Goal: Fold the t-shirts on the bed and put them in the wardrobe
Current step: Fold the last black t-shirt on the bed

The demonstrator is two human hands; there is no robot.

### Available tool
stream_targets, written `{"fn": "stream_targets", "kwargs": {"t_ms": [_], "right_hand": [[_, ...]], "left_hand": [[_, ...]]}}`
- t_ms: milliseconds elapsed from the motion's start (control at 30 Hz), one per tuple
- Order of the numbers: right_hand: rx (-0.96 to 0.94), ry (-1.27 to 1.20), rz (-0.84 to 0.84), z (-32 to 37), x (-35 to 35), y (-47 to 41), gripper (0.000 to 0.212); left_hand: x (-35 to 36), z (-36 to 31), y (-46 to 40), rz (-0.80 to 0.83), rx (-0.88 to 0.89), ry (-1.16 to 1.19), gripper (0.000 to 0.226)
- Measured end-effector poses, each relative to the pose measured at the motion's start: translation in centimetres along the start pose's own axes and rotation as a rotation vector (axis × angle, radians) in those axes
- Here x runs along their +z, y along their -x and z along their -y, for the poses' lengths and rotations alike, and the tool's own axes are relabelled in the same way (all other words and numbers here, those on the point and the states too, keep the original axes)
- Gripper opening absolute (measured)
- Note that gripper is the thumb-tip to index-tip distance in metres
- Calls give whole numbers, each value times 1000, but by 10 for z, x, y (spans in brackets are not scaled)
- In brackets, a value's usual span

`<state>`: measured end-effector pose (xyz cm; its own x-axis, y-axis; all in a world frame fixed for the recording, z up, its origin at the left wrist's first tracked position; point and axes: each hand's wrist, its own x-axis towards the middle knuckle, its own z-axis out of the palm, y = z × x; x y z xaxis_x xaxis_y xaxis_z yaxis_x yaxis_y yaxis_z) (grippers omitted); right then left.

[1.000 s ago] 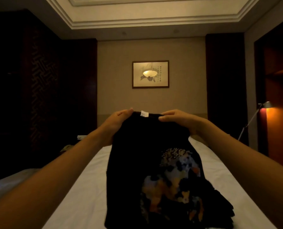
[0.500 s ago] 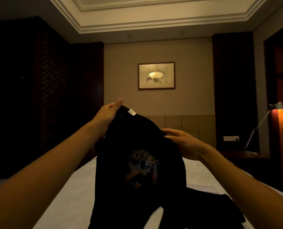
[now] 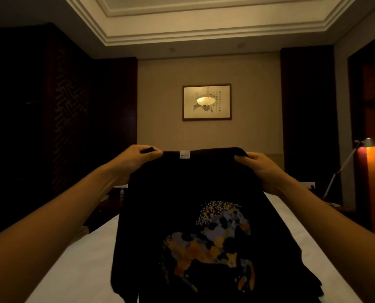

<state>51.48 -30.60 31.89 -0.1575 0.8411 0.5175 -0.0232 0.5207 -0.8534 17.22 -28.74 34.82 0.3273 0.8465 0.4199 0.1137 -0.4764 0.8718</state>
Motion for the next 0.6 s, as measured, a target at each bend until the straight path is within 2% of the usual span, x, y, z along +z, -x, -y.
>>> {"fn": "stream_targets", "kwargs": {"t_ms": [200, 233, 333, 400, 467, 500, 600], "right_hand": [[-33, -2, -131, 11, -6, -6, 16], [-21, 3, -138, 13, -7, -5, 16], [52, 81, -101, 17, -12, -4, 17], [144, 167, -35, 21, -16, -2, 27], [234, 154, 63, 23, -21, -2, 43], [258, 134, 82, 24, -23, -3, 45], [236, 210, -6, 28, -24, -1, 29]], "left_hand": [[3, 12, 2, 66, 40, 20, 26], [3, 12, 2, 66, 77, -54, 26], [0, 9, -1, 23, 255, -483, 23], [-1, 9, -5, -13, 330, -618, 23], [-1, 12, -8, -44, 333, -563, 22], [0, 15, -9, -38, 314, -488, 21], [1, 22, -10, 49, 210, -239, 21]]}}
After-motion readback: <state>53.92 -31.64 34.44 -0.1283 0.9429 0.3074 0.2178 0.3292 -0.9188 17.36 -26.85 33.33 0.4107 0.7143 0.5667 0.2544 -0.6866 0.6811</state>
